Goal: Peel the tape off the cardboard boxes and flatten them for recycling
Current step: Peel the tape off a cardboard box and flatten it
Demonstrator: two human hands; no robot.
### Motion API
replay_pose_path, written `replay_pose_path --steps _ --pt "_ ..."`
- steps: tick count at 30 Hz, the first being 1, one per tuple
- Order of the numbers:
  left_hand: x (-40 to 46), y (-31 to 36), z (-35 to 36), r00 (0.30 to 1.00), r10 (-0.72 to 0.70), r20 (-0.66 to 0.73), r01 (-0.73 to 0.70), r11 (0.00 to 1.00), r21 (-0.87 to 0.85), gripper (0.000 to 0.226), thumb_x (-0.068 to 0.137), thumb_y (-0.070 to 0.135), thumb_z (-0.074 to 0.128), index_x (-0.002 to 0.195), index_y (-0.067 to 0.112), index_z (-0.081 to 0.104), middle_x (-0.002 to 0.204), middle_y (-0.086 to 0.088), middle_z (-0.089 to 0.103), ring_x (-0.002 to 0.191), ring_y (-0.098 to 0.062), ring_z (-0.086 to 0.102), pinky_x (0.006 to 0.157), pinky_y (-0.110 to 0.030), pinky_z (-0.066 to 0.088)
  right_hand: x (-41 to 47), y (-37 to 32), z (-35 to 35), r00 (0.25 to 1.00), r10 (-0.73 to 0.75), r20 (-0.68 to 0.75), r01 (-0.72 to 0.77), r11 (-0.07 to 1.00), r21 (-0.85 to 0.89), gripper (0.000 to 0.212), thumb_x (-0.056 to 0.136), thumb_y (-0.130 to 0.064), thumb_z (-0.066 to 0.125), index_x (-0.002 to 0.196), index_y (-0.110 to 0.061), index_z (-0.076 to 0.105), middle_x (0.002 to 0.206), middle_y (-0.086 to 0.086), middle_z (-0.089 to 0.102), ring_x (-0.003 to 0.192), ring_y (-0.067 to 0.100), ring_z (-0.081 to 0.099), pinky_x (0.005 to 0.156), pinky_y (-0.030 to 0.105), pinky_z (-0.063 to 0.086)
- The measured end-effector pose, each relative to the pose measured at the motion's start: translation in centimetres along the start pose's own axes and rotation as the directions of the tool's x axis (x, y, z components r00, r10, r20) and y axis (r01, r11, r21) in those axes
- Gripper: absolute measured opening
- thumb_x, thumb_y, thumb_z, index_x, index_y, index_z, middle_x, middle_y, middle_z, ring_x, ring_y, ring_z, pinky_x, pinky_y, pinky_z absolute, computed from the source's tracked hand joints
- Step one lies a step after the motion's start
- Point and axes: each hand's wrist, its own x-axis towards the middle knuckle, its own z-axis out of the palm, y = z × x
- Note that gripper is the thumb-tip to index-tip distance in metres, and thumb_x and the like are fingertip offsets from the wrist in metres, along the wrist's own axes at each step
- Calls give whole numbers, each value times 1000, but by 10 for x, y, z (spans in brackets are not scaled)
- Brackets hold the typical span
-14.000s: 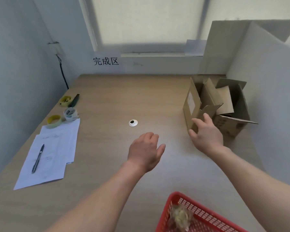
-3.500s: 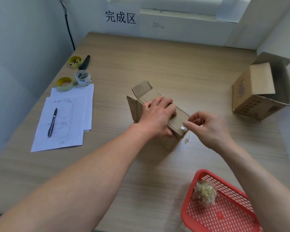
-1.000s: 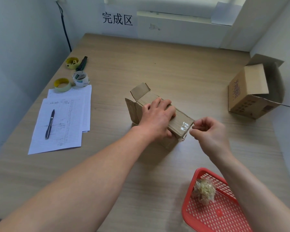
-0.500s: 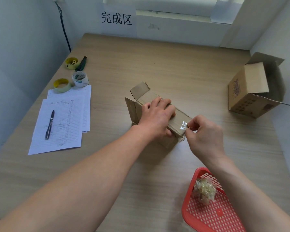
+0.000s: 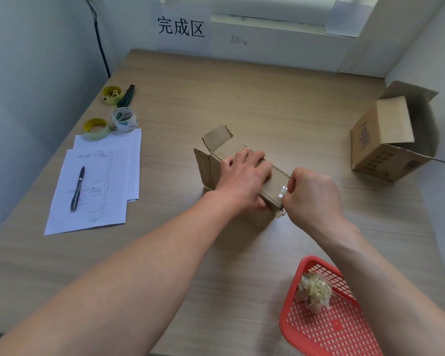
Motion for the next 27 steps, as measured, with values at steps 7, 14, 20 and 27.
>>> replay_pose_path --steps 7,14,20,27 --pt "-1 1 1 1000 -4 -4 4 1000 -3 77 62 52 85 125 28 48 155 2 26 146 -27 13 112 -50 20 -2 -6 -1 998 58 1 -58 998 -31 14 80 -11 59 74 -24 56 74 -2 52 75 27 46 64 30 32" --pt "-5 0 1 1000 -2 -10 2 1000 -11 75 65 50 84 127 27 47 155 1 25 145 -28 14 113 -51 20 -7 9 5 990 118 -75 -101 975 199 19 74 -11 69 69 -19 53 64 -7 56 70 26 56 61 33 36" --pt "-1 -2 -1 1000 4 -1 -4 1000 -10 78 64 51 84 129 28 47 155 1 26 146 -27 14 113 -51 20 -17 18 5 995 63 -82 -30 934 356 32 69 -18 82 73 -22 51 80 -5 67 78 22 64 72 43 52" --pt "3 -2 -2 1000 10 10 -10 1000 5 78 63 51 85 128 29 48 155 3 26 145 -27 15 113 -50 20 -15 20 10 996 8 -89 17 961 274 38 71 -16 78 64 -27 42 74 -3 68 70 24 61 65 37 48"
